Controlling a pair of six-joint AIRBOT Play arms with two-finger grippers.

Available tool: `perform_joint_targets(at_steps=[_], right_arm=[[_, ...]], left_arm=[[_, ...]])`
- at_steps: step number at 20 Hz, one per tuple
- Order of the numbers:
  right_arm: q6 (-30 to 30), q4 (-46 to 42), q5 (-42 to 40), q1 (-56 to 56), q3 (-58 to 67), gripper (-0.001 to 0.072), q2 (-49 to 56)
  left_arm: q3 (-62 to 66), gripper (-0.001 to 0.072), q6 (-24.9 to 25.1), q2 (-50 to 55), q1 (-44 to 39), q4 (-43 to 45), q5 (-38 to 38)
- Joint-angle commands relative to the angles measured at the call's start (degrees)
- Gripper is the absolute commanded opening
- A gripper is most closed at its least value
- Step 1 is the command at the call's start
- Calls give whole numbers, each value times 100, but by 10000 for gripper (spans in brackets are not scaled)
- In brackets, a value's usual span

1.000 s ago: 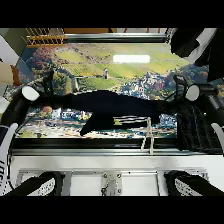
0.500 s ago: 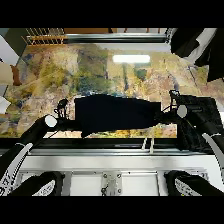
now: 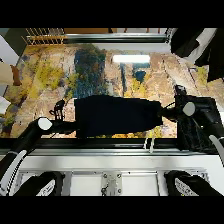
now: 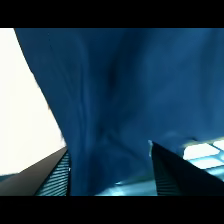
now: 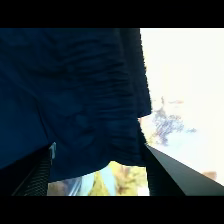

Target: Fold the clothes and pants, and hang the long-sleeved shirts on hangers.

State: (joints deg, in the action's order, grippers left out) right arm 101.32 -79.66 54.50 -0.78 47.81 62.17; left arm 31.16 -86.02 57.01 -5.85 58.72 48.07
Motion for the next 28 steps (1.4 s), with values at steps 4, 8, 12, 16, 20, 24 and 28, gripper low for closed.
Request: perform_joint_targets(at_steps=[4, 8, 12, 16, 20, 24, 28], right_arm=[[-2079, 1672, 1351, 1858, 925, 597, -20], [-3418, 3104, 1801, 2804, 931, 713, 1056], [-4682, 3668, 1941, 2723, 935, 713, 2153], [-5147, 3685, 1687, 2634, 966, 713, 2857], [-5165, 3709, 1692, 2542, 1213, 712, 3320], [-5165, 3705, 1687, 2096, 1510, 711, 3591], [-5165, 3823, 1690, 1526, 1593, 710, 3803]], left_arm=[[-4, 361, -363, -1687, 474, -46, 833], [-2, 5, -455, -2234, 133, -496, 507], [4, 5, -911, -2234, -446, -557, 232], [350, 5, -1049, -1668, -896, -621, 334], [1003, 5, -1045, -756, -1482, -575, 337], [1460, 5, -1045, 31, -2024, -577, 341], [1775, 5, -1043, 407, -2398, -575, 339]])
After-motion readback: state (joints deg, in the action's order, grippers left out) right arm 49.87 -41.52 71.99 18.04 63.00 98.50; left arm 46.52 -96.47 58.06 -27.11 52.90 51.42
